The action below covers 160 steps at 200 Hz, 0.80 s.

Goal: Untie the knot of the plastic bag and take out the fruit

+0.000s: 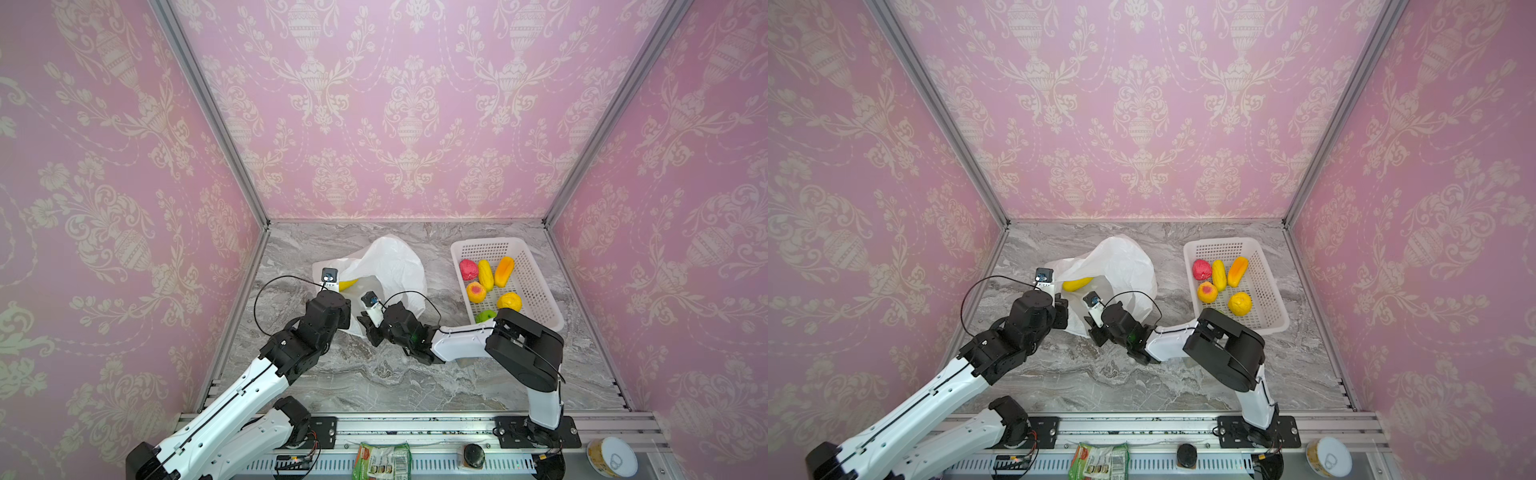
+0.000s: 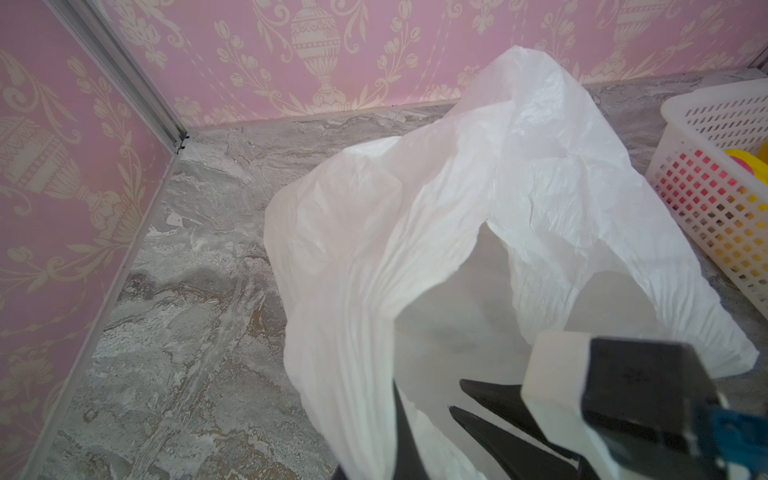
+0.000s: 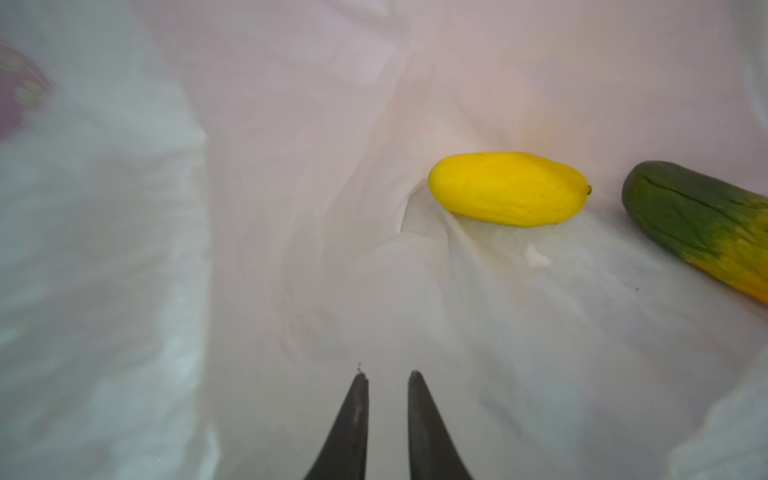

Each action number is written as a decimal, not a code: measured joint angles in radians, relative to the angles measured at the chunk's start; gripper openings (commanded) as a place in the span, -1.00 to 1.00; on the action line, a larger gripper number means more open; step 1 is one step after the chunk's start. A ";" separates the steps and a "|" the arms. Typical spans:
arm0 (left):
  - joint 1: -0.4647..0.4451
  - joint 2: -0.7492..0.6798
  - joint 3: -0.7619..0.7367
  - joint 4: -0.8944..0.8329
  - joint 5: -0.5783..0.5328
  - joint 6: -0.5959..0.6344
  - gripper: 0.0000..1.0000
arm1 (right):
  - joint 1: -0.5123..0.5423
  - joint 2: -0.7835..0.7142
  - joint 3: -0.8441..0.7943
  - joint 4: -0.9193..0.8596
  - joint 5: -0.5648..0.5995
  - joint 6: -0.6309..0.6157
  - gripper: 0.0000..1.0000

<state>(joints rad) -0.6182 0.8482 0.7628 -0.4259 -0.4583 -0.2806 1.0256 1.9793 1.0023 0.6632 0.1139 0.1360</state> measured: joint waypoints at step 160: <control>0.000 -0.066 -0.003 -0.140 -0.053 -0.096 -1.00 | -0.005 0.313 0.624 -0.507 0.280 0.256 0.73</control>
<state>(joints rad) -0.6182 0.7826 0.7597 -0.5655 -0.5114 -0.3767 1.0203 2.2921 1.6260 0.1558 0.3935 0.3920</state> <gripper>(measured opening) 0.046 0.826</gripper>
